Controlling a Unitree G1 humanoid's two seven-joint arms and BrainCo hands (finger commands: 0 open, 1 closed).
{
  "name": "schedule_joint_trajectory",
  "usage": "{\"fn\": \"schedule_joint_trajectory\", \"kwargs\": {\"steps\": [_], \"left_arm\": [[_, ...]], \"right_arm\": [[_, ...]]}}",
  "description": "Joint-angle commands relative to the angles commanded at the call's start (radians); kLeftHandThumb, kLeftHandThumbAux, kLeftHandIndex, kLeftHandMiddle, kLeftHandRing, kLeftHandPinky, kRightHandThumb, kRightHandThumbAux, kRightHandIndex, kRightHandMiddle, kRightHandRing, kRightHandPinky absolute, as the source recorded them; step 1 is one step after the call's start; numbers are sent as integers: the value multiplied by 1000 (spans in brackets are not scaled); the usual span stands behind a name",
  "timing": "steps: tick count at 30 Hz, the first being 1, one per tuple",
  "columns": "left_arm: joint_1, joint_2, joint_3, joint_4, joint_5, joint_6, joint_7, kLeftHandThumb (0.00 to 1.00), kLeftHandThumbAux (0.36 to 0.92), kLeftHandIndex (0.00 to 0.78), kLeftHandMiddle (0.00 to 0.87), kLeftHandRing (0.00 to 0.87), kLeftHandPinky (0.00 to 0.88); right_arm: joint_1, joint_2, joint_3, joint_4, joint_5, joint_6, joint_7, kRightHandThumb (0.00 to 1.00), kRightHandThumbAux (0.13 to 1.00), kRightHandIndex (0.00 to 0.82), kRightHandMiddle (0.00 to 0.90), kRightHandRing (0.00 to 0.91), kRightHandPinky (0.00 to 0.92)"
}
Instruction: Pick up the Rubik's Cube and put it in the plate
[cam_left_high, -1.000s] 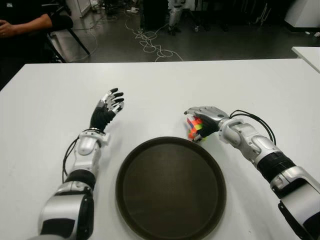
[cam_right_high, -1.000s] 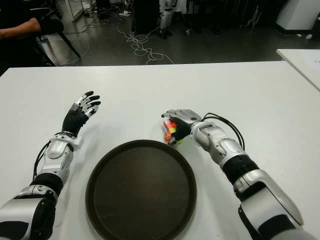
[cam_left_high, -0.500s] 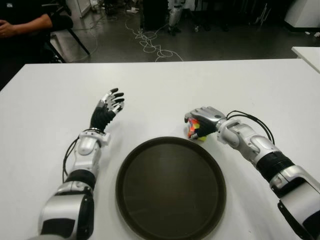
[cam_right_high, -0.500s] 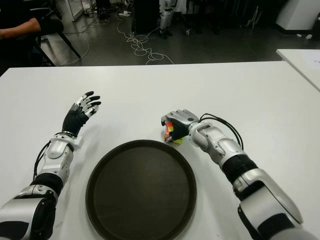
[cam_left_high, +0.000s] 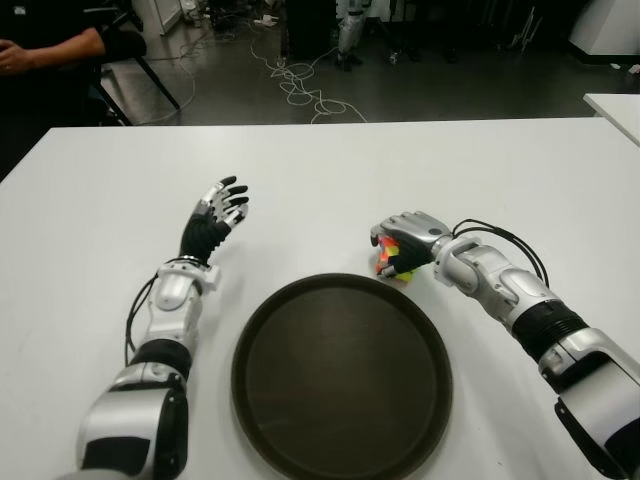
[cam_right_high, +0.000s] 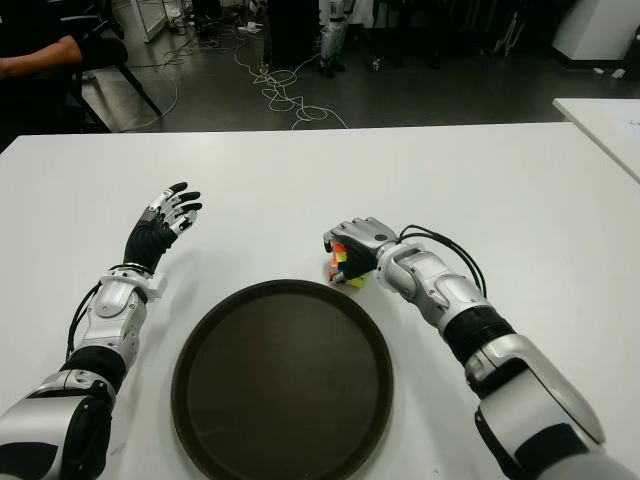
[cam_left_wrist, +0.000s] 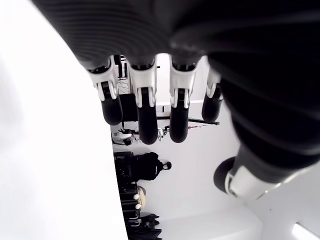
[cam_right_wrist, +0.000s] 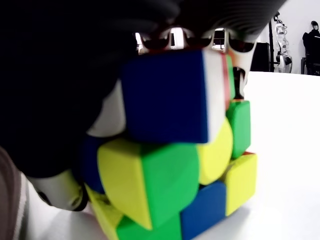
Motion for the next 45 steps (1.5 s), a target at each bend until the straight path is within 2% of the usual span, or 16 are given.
{"fn": "schedule_joint_trajectory", "kwargs": {"steps": [16,39,45], "left_arm": [[1,1,3,-1,0,9,0,59,651,125,196,171,132],[0,4,-4,3,12,7,16,50,642,125,195,167,129],[-2,3,-5,8,12,0,12,53,648,125,193,162,125]], "right_arm": [[-1,1,-4,-3,7,20,10,689,737,417,573,588,555],[-7,4,-14,12,13,17,2,690,737,416,550,569,551],[-3,-15,-26,-33,16,17,0,690,737,416,544,564,543]]}}
